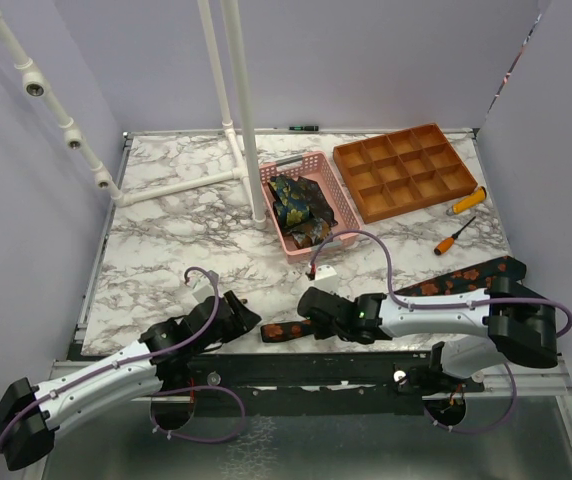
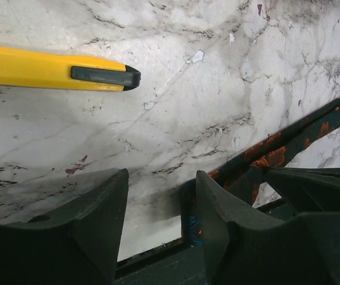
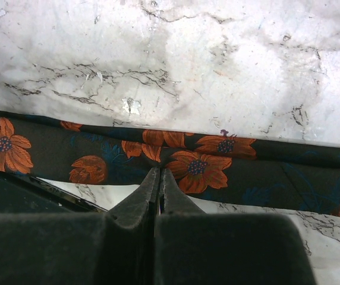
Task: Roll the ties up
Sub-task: Roll the tie at the center of the board.
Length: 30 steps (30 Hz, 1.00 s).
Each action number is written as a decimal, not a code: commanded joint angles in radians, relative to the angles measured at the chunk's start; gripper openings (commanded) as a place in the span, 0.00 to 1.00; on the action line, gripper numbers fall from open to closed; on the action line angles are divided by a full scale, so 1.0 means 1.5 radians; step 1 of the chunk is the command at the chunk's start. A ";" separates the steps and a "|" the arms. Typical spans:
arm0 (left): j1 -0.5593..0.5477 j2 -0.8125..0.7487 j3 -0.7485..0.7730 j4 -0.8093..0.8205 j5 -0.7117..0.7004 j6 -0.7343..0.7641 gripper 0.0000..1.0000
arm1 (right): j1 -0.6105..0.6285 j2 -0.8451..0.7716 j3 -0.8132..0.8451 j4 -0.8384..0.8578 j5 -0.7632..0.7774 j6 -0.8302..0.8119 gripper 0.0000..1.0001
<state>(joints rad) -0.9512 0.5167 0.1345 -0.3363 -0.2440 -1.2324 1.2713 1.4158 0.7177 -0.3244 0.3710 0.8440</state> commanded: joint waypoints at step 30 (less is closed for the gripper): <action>-0.013 0.044 0.087 0.115 0.194 0.035 0.17 | -0.013 -0.181 -0.106 0.092 -0.018 0.051 0.30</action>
<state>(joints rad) -0.9615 0.5728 0.3168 -0.3233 -0.0956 -1.1812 1.2579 1.1610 0.5800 -0.2245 0.3641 0.8986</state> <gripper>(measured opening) 0.218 0.323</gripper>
